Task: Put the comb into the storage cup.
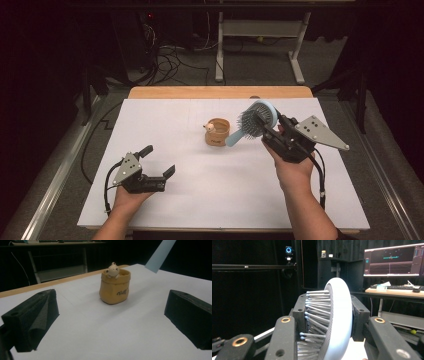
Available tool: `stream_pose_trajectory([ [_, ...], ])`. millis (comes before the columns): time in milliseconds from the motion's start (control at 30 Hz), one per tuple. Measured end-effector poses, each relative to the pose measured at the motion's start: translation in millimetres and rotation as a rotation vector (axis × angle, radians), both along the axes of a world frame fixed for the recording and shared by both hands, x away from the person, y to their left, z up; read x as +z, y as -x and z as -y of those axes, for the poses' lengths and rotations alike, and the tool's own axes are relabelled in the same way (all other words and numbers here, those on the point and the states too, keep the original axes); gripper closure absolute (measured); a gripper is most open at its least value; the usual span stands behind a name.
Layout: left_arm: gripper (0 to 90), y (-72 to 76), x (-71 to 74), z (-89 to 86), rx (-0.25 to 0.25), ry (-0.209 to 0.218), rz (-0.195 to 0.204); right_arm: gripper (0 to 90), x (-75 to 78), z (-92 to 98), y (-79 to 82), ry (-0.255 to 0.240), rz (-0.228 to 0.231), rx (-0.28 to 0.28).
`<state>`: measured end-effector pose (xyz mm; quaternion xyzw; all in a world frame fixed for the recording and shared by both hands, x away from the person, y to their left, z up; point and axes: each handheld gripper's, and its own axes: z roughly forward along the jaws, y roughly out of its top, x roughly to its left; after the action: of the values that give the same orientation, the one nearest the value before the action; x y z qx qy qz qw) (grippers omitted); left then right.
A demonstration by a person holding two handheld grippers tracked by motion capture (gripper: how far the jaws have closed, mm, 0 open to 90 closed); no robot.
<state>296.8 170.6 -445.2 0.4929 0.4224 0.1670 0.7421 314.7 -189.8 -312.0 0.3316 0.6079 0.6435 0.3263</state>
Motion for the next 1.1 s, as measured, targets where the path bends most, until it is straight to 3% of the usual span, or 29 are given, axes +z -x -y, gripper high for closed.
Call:
stream_pose_trajectory([
  [600, 0.2, 1.5, -2.3, 2.2, -0.026, -0.014, -0.003, 59.7, 14.6, -11.9, -28.9, 0.008, 0.014, -0.044],
  [1100, 0.2, 0.5, -0.9, -4.1, -0.019, 0.004, -0.007, 59.6, 4.3, -32.5, -57.6, 0.026, -0.002, -0.064],
])
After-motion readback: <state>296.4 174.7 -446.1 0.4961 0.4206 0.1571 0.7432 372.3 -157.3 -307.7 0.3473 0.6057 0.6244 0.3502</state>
